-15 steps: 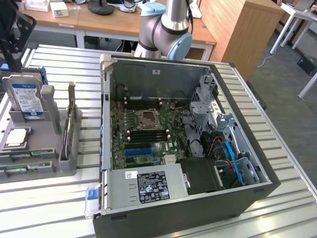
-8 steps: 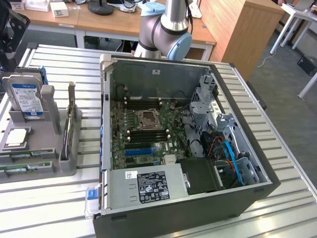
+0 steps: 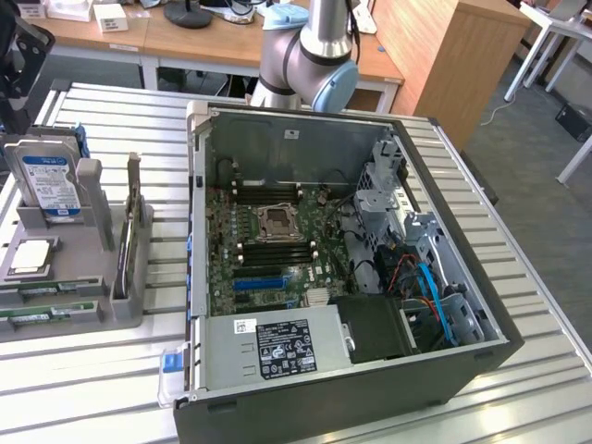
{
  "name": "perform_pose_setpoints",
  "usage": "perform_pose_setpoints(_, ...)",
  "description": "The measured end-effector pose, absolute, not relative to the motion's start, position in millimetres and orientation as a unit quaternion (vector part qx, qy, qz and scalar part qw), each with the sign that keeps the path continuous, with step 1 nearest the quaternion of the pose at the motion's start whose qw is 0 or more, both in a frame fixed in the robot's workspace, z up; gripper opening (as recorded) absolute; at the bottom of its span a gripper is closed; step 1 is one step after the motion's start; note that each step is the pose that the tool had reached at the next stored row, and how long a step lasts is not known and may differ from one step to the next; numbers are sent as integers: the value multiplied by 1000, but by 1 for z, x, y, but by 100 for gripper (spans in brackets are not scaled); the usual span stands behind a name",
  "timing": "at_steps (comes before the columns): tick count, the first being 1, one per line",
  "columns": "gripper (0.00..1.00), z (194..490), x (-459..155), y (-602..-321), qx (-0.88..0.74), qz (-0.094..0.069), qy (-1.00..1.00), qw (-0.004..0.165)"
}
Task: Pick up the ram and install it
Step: 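Reach for the ram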
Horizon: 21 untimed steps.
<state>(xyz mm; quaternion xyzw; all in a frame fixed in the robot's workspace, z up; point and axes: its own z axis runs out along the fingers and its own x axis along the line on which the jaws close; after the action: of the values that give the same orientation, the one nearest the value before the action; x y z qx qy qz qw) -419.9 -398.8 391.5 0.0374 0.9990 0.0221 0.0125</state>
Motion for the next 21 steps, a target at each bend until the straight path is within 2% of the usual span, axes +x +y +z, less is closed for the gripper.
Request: perform_pose_setpoints(21,11,391,-431,-399,37,21,999,12)
